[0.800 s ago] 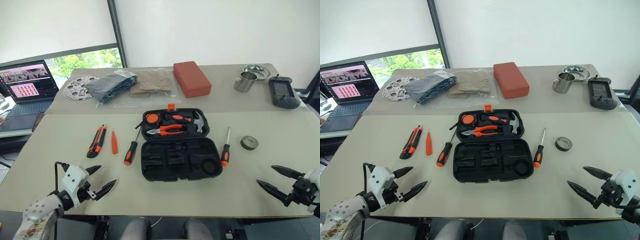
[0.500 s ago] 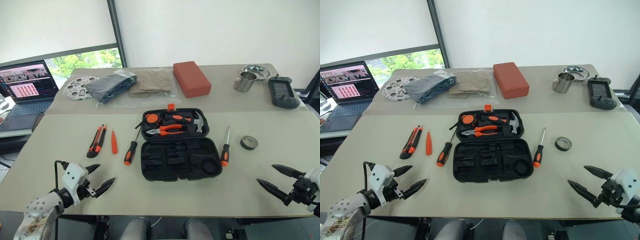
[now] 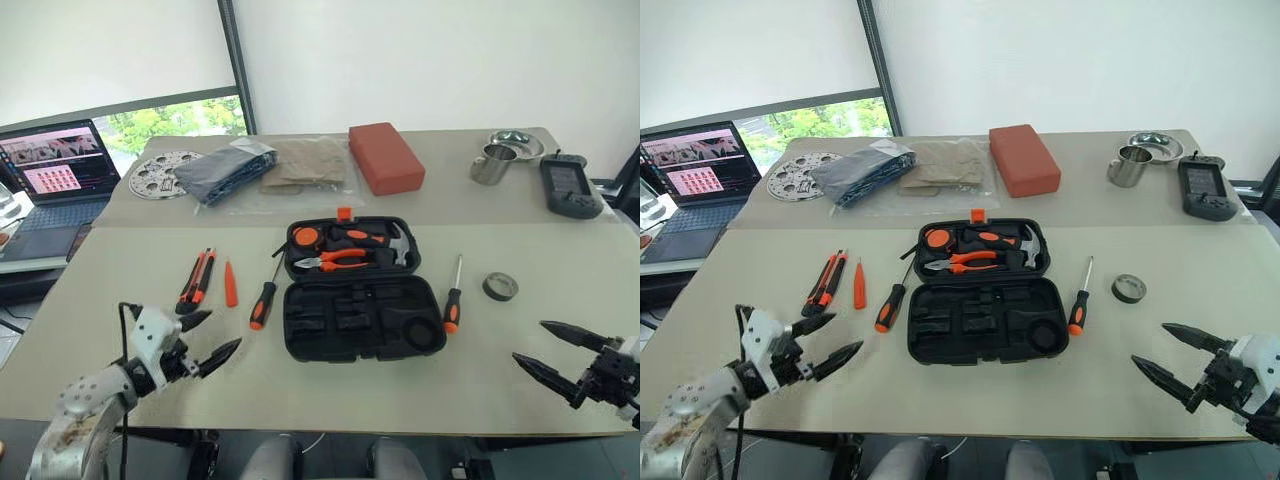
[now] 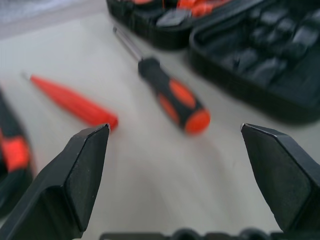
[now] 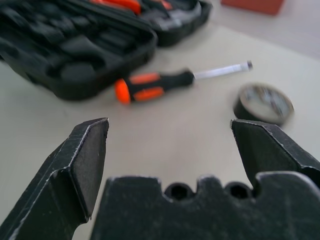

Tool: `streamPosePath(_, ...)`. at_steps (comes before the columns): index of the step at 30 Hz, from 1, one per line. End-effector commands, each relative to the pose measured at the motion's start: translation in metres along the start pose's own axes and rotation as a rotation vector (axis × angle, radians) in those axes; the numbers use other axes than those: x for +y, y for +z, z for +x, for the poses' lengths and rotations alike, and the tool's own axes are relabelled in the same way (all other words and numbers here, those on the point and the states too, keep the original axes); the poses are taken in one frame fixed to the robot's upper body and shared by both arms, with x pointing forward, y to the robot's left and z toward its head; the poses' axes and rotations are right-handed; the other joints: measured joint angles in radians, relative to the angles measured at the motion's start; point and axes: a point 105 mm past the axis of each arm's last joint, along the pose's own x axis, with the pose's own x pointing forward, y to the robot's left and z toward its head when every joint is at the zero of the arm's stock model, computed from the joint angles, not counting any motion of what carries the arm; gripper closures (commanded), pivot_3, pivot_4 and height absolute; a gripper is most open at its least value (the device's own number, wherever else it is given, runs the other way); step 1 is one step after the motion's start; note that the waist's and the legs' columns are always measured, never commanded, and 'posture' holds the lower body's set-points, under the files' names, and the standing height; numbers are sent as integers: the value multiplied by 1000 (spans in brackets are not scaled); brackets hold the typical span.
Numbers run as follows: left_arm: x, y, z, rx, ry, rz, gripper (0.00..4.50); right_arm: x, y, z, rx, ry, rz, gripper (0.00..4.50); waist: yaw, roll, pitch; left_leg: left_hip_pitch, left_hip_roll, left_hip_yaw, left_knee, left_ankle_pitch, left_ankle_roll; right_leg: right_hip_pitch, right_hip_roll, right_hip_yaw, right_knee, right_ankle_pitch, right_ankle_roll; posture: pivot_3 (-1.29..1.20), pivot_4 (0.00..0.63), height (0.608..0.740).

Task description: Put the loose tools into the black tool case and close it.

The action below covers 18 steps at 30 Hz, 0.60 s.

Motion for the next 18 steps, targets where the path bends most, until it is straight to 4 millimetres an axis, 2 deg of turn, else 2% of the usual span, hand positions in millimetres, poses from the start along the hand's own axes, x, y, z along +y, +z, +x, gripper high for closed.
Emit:
streamPosePath(1,-6,6,20,40,31,11,0,-1,26,3,-67,25,-43,14,-1,0,0,0,0,0,0,0,0,0,0,0,0,0,0,0,150,707)
streamPosePath(6,-5,3,47,131,109,22,0,6,41,4,-118,56,-43,14,-1,0,0,0,-1,0,0,0,0,0,3,0,0,0,0,0,150,707)
streamPosePath(13,-5,-5,61,189,197,-29,0,9,44,-3,-118,47,-36,14,0,-1,0,0,-1,0,-1,0,0,0,4,0,0,0,0,0,150,707)
streamPosePath(18,-13,-20,67,293,201,-33,0,8,48,-4,-128,38,-41,14,-1,-1,0,0,-1,0,0,0,0,0,4,0,0,0,0,0,150,707)
